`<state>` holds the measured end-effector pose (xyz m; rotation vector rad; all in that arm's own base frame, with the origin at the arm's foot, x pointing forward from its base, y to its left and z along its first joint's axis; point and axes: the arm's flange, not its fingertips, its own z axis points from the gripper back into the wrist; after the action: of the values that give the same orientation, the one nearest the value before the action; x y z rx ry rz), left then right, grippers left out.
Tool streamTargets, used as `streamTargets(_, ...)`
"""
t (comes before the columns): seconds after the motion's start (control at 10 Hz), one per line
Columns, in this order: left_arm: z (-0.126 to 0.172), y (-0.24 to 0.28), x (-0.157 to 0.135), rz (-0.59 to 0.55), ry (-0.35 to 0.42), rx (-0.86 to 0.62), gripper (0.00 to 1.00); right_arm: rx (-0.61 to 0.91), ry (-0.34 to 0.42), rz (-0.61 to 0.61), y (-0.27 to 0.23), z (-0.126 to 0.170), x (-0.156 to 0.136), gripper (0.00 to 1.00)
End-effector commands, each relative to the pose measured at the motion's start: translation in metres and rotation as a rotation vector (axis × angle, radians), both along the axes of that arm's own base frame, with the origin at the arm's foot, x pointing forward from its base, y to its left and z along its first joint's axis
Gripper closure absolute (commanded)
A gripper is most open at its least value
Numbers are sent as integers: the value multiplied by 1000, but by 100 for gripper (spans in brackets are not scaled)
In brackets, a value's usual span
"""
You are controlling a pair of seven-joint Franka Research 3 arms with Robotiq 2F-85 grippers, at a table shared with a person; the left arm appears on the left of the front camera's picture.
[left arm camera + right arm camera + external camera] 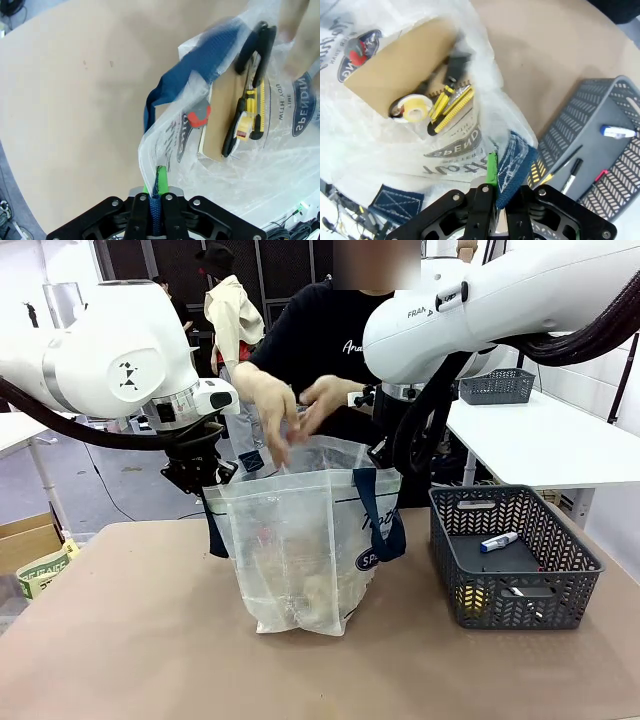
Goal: Transfer purchased items from the store into the shopping bag.
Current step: Move the Reusable shopping bag to the right side of the table.
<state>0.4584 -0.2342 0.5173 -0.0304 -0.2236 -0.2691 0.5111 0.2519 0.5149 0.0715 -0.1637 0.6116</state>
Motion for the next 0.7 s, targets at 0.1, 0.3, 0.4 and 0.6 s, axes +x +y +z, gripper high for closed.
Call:
streamTargets(0.1,0,2,0,3,-1,3,100,-3,0,-4,-3,-1,0,100)
streamTargets(0.3,0,2,0,3,-1,3,100,-3,0,-4,-3,-1,0,100)
streamTargets(0.4,0,2,0,3,-1,3,100,-3,0,-4,-3,-1,0,100)
streamTargets(0.6,0,2,0,3,-1,3,100,-3,0,-4,-3,-1,0,100)
